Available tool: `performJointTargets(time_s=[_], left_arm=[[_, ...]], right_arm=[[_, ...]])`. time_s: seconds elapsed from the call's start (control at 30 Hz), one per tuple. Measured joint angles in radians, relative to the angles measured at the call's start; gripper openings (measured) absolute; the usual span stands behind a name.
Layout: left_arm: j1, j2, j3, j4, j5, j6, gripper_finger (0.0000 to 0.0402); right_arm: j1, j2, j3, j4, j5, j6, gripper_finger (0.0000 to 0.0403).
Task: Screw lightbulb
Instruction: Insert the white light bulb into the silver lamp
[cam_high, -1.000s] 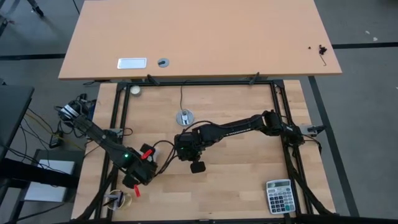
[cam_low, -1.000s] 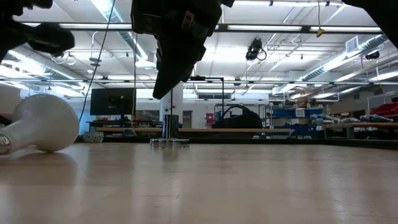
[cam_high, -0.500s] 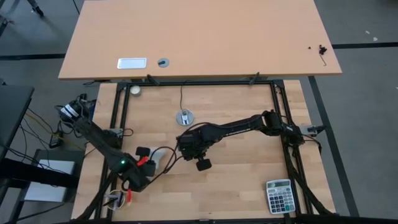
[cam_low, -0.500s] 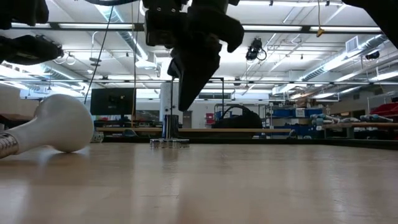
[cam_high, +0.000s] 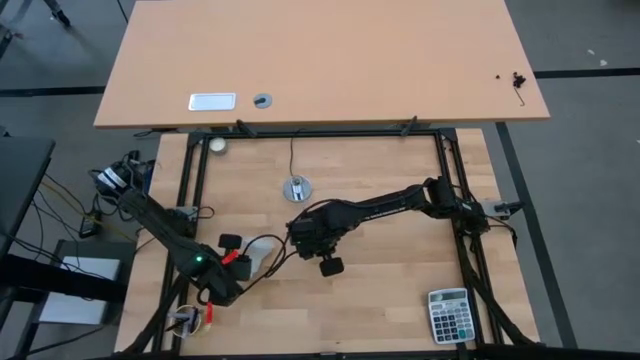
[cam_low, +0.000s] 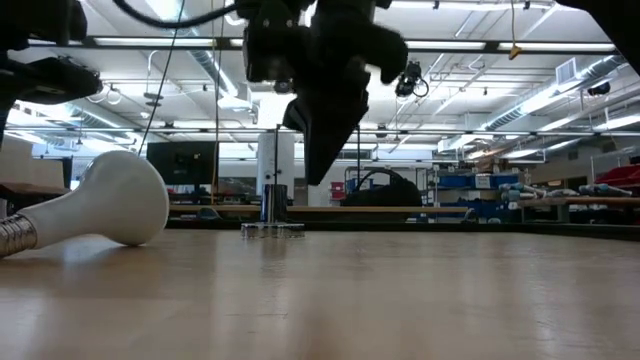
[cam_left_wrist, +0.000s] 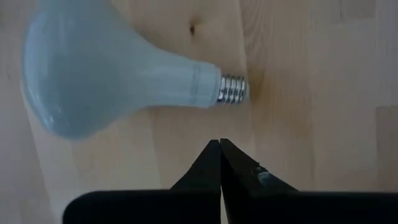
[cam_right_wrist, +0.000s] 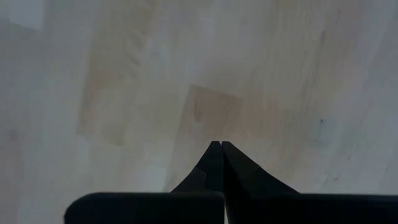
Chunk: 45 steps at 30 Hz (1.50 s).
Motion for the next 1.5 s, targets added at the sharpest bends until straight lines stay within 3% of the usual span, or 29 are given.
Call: performJointTargets(time_s=[0.6, 0.93, 1.17, 1.5], left_arm=[[0.002, 0.0, -0.08, 0.118, -0.028, 0.001, 0.0], [0.015, 0.0, -0.189, 0.236, -0.046, 0.001, 0.0], [0.049, 0.0, -0.235, 0.444, -0.047, 0.034, 0.0], [0.186, 0.005, -0.236, 0.648, -0.106, 0.215, 0.0]], right_arm=[[0.057, -0.183, -0.03, -0.054, 0.024, 0.037, 0.0], [0.056, -0.353, -0.353, 0.193, 0.029, 0.148, 0.0], [0.056, -0.513, -0.596, 0.405, 0.088, 0.274, 0.0], [0.057, -0.579, -0.668, 0.512, 0.15, 0.312, 0.0]])
